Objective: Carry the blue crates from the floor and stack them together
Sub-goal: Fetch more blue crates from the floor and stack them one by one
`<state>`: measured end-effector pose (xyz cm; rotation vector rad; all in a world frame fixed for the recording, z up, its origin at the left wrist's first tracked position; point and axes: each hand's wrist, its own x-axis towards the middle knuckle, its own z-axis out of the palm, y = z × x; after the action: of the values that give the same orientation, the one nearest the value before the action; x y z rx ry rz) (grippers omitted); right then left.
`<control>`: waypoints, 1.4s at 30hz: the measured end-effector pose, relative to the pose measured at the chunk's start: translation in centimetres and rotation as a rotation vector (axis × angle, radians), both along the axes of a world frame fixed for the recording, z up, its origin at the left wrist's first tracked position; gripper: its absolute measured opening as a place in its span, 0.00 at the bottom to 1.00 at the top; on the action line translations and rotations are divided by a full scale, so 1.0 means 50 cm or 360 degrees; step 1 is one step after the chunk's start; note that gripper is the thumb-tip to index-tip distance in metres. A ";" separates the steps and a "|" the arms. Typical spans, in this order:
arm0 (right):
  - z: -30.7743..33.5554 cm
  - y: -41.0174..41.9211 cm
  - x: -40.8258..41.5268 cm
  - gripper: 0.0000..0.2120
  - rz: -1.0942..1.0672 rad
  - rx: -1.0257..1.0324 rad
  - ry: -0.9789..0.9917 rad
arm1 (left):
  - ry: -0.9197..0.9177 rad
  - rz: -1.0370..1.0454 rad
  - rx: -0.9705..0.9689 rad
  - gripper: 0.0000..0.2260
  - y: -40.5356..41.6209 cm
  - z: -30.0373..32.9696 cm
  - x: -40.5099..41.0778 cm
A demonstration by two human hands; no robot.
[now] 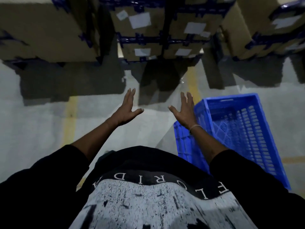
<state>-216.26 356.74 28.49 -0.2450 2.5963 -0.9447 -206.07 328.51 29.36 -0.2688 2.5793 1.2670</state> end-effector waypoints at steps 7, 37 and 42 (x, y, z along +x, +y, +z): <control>0.025 -0.261 0.013 0.43 0.0303 -0.0087 -0.0011 | 0.0013 0.0378 0.0062 0.42 -0.206 0.004 0.135; 0.008 -1.636 0.261 0.43 0.1734 -0.0245 -0.0271 | 0.0213 0.2130 0.0250 0.42 -1.065 -0.032 0.741; 0.036 -1.888 0.303 0.45 0.1963 -0.0206 -0.0337 | 0.0231 0.2315 0.0256 0.42 -1.202 0.012 0.773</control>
<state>-201.13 262.33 30.29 -1.4467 1.6379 -0.5733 -167.42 268.42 29.95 -2.3224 2.1499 1.7975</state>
